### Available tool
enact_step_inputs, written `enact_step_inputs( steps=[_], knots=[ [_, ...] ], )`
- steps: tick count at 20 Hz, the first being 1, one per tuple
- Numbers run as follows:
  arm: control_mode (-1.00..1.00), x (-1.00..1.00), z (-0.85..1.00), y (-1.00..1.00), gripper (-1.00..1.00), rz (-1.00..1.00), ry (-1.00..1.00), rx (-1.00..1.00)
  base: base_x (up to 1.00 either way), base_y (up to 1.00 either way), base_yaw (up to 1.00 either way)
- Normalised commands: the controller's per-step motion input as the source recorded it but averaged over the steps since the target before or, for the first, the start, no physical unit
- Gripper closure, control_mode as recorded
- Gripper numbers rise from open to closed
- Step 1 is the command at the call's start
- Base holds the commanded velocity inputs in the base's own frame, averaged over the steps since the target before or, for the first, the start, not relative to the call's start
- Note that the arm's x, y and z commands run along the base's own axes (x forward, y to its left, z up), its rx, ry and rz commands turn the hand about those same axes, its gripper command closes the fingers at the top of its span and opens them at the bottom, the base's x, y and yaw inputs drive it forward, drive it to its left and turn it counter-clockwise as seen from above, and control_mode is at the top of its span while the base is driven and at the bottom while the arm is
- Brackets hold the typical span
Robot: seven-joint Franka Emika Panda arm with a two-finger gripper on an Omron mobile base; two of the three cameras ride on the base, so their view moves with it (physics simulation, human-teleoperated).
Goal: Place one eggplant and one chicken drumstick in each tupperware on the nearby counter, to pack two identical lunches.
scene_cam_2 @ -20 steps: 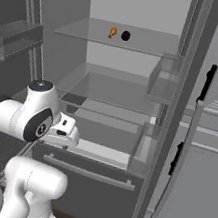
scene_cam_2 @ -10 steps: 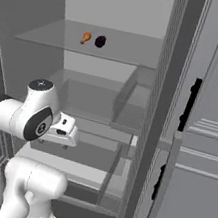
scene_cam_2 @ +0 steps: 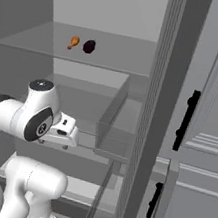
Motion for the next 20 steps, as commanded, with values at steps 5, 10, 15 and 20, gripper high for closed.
enact_step_inputs(
  steps=[5, 10, 15, 20],
  knots=[
    [1.00, 0.00, 0.00, 0.00, -1.00, 0.00, 0.00, 0.00, 0.06, 0.00, 0.00],
    [-1.00, -0.29, 0.19, 0.00, -1.00, 0.00, -0.40, -0.09, -0.05, 0.00, 0.00],
    [-1.00, -0.18, 0.58, 0.00, -1.00, 0.00, -0.56, -0.12, 0.00, 0.00, 0.00],
    [-1.00, 0.04, 1.00, 0.00, -1.00, -0.05, -0.51, 0.00, 0.00, 0.00, 0.00]
  ],
)
